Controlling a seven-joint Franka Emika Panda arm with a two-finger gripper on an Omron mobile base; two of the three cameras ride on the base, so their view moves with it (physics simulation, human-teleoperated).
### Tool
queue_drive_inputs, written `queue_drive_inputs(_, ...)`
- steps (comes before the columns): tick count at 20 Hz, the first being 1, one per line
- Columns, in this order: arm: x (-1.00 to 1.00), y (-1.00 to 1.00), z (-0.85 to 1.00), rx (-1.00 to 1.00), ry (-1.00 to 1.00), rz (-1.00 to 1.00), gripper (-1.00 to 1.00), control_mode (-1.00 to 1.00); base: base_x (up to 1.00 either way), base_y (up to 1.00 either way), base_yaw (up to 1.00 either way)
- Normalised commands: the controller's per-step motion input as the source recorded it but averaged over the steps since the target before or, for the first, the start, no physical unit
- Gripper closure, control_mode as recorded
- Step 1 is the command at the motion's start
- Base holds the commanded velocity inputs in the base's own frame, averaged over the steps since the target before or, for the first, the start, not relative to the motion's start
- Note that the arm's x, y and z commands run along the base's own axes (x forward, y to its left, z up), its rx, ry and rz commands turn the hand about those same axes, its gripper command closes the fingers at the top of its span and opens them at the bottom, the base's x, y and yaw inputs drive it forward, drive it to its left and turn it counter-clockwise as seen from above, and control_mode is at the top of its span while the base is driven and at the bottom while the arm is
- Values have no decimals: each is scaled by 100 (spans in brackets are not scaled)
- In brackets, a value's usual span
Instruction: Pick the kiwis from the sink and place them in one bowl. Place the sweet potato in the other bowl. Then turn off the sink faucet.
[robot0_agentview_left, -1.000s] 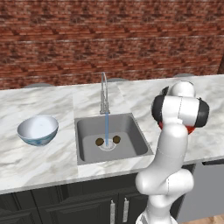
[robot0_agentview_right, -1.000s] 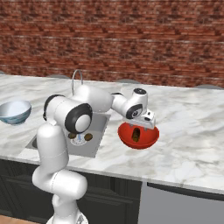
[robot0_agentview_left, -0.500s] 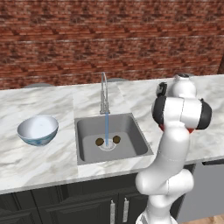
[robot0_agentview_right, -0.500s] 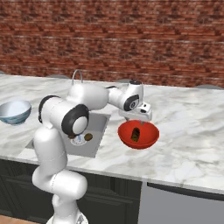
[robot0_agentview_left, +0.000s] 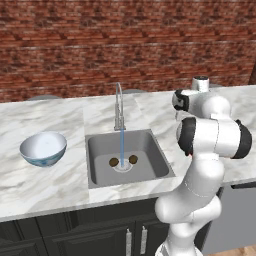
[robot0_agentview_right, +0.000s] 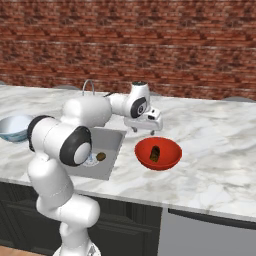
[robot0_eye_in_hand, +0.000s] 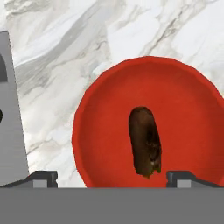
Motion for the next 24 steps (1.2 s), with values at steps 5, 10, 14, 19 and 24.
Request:
queue_drive_inputs(5, -31, 52, 37, -4, 0, 0, -100, -100, 0, 0, 0)
queue_drive_inputs(10, -32, 52, 25, 0, 0, 0, -100, -100, 0, 0, 0)
queue_drive_inputs(14, -39, 52, 9, 0, -4, 0, -100, -100, 0, 0, 0)
queue_drive_inputs(19, -39, 57, 0, 0, -11, 0, -100, -100, 0, 0, 0)
queue_drive_inputs(24, -26, 64, 0, 2, -14, 2, -100, -100, 0, 0, 0)
